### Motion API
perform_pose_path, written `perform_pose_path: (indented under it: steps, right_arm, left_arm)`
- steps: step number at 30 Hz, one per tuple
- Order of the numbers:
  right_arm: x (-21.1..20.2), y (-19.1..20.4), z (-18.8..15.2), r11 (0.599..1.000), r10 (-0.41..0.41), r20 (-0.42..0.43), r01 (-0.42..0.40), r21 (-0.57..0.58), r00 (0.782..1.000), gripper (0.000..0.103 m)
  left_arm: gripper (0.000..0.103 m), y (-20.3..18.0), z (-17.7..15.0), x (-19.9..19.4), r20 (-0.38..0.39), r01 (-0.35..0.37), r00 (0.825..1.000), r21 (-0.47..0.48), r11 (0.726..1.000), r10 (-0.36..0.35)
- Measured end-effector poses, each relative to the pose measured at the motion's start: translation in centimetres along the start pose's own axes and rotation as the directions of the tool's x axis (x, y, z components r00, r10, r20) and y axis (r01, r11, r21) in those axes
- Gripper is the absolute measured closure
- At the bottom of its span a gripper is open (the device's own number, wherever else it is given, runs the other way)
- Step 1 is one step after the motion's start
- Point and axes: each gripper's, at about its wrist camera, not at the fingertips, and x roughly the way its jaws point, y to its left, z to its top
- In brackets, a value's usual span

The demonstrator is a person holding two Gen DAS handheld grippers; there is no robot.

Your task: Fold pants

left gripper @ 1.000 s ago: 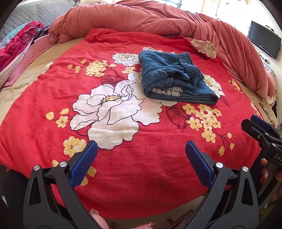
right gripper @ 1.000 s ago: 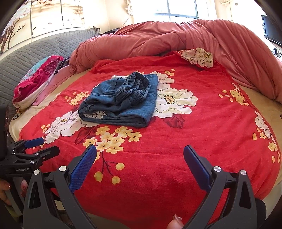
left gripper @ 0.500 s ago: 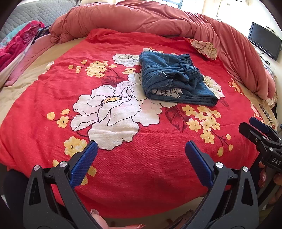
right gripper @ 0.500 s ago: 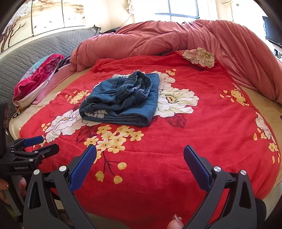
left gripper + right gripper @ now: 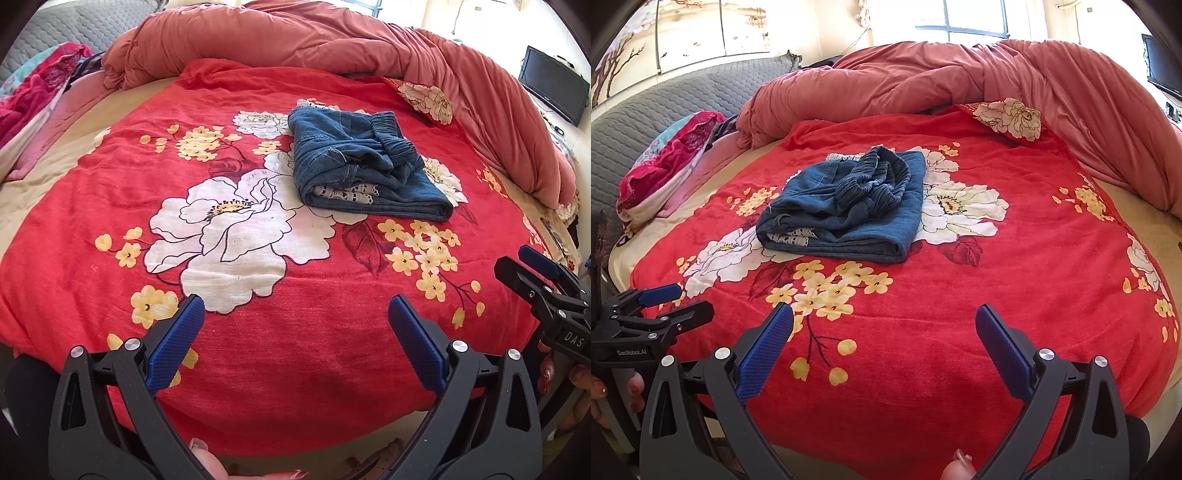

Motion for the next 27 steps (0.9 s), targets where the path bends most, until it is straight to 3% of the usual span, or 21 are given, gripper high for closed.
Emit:
perform_pose_path:
  steps: [27]
  right_arm:
    - [0.25, -0.09, -0.20, 1.000, -0.011, -0.014, 0.011, 0.001, 1.000, 0.005]
  left_arm:
    - [0.009, 0.17, -0.12, 0.21, -0.016, 0.004, 1.000, -0.001, 1.000, -0.004]
